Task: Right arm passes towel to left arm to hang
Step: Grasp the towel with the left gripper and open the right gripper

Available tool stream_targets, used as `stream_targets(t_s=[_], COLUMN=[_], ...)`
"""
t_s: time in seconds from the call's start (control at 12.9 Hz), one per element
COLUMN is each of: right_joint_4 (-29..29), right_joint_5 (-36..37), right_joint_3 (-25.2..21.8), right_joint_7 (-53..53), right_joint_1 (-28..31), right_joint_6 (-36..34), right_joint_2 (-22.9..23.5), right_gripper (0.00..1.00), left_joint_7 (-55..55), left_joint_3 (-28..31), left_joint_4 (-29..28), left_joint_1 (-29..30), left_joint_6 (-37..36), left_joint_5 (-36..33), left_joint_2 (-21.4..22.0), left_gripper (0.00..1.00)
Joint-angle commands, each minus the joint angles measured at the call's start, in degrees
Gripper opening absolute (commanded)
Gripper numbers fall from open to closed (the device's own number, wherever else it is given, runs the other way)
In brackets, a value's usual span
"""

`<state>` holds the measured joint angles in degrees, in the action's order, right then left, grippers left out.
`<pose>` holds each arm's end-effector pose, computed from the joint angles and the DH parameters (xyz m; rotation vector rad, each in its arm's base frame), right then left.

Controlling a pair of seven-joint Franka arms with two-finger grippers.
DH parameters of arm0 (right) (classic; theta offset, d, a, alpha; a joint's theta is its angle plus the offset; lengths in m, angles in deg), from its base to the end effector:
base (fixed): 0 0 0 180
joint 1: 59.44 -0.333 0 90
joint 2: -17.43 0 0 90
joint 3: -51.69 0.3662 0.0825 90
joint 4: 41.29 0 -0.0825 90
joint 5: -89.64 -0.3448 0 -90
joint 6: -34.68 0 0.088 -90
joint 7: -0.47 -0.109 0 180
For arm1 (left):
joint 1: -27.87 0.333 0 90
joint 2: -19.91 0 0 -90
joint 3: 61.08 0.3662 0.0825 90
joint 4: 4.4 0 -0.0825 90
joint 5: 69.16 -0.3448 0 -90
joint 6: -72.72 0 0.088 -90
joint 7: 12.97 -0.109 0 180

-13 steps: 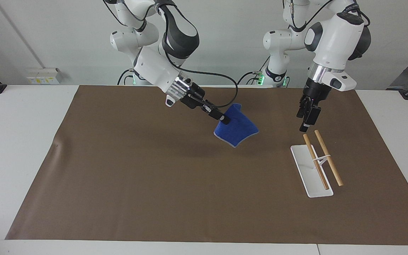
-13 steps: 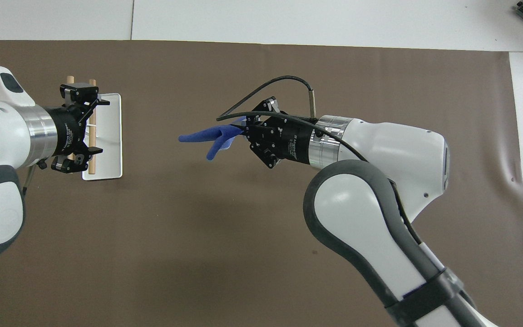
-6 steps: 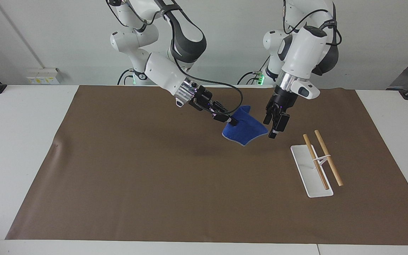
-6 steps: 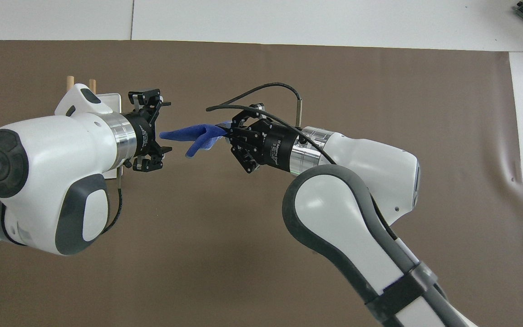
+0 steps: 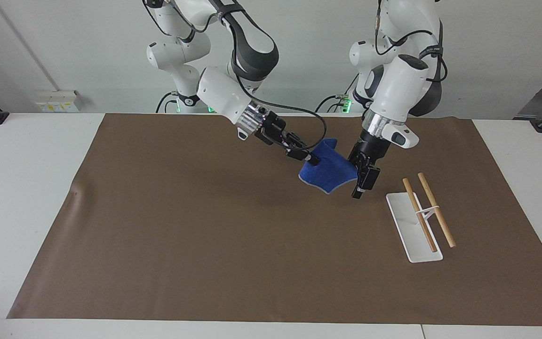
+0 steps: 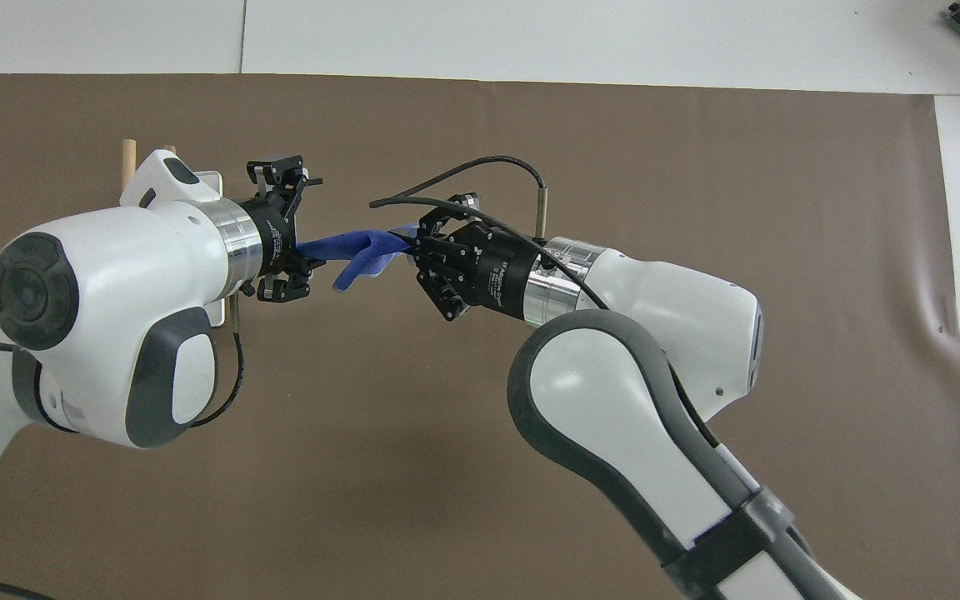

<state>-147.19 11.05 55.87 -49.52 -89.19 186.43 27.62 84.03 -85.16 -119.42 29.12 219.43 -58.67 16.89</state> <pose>0.5286 0.3208 0.5453 -1.6077 1.3044 0.3235 0.5312 -0.2154 0.5540 1.9830 1.7182 0.1546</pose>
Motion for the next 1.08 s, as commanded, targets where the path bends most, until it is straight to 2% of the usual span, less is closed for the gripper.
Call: stream_targets(t_s=[0.0, 0.15, 0.23, 0.62, 0.7, 0.77, 0.85, 1.01], right_joint_4=[0.17, -0.36, -0.36, -0.45, -0.53, -0.88, -1.41, -2.81], right_joint_5=[-1.39, -1.39, -1.39, -1.21, -0.34, -0.25, -0.07, 4.47], right_joint_3=[0.13, 0.13, 0.13, 0.13, 0.04, -0.05, -0.13, -0.31], right_joint_7=[-0.28, 0.85, 0.95, 1.56, 3.65, 7.15, 11.01, 18.14], right_joint_1=[0.04, 0.13, 0.13, 0.31, 0.31, 0.31, 0.48, 1.09], right_joint_6=[0.74, 0.74, 0.74, 0.75, 0.83, 0.92, 1.96, 4.07], right_joint_2=[-0.08, -0.08, -0.08, -0.08, -0.08, -0.08, -0.17, -0.17], right_gripper=[0.0, 0.0, 0.0, 0.0, 0.35, 0.95, 1.0, 1.0], left_joint_7=[-1.63, -5.14, -7.42, -13.49, -14.72, -15.52, -16.05, -19.2], left_joint_3=[0.52, 0.61, 0.61, 2.27, 3.06, 3.85, 4.47, 6.05], left_joint_4=[0.06, -0.03, -0.21, -0.21, -0.12, 0.14, 0.32, 0.49], left_joint_1=[-0.64, -0.55, -0.38, 0.06, 0.06, 0.06, 0.06, 0.06], left_joint_6=[0.78, 0.25, 0.07, -0.19, -0.19, -0.1, 0.33, 0.86], left_joint_5=[0.84, 0.84, 0.84, 0.84, 0.84, 0.84, 0.84, 0.84], left_joint_2=[-0.06, 0.03, 0.12, 0.12, 0.03, -0.06, -0.15, -0.67], left_gripper=[0.24, 0.03, 0.0, 0.0, 0.0, 0.0, 0.0, 0.0])
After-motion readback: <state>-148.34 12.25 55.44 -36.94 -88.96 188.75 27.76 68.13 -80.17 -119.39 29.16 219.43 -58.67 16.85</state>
